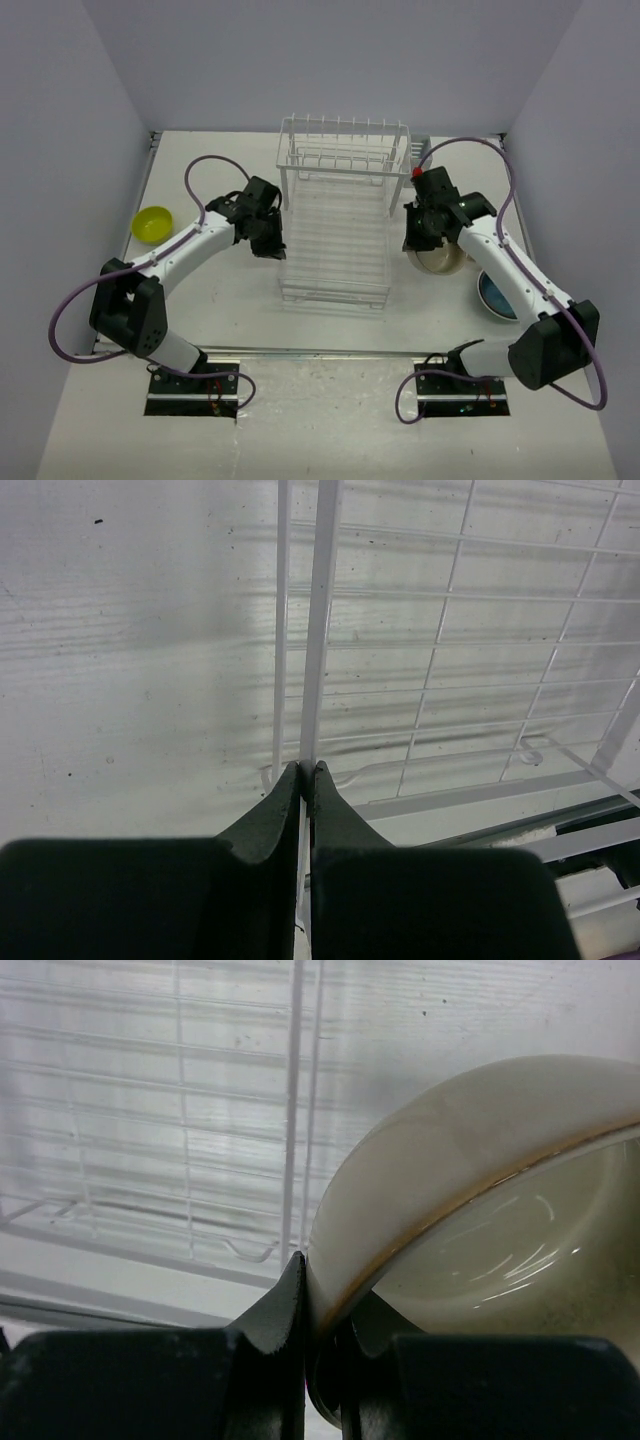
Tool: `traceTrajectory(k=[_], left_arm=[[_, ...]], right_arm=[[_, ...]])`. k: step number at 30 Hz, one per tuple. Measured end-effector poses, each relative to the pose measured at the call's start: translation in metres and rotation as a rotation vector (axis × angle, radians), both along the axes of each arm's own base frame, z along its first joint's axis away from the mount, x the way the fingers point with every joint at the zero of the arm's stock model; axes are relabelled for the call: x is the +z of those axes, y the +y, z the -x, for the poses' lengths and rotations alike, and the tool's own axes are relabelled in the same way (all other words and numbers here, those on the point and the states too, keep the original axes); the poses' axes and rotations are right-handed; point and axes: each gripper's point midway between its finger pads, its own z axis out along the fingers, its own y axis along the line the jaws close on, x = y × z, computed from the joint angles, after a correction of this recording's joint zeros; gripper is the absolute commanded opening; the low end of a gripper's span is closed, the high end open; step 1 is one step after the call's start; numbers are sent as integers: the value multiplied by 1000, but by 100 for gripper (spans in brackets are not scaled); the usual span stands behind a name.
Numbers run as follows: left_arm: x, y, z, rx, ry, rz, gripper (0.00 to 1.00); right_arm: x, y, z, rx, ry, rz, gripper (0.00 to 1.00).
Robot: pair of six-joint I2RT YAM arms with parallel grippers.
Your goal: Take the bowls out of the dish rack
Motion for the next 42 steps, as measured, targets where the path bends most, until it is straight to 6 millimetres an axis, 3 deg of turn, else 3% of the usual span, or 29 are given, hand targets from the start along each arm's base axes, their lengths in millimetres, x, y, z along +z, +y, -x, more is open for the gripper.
traceTrajectory(k=[7, 18, 34, 40, 42], left_arm=[[0, 0, 0, -3, -4, 3, 0], [0, 0, 0, -12, -3, 8, 0], [0, 0, 0, -17, -6, 11, 1], [0, 0, 0, -17, -6, 11, 8], [0, 0, 0, -16, -6, 10, 15]], right_arm=[[-51, -18, 16, -34, 121, 102, 0], [-93, -45, 21, -123, 205, 151, 0], [-131, -51, 15, -135, 290, 203, 0], [-140, -54, 16, -138, 320, 231, 0], [-143, -56, 17, -140, 330, 242, 0]])
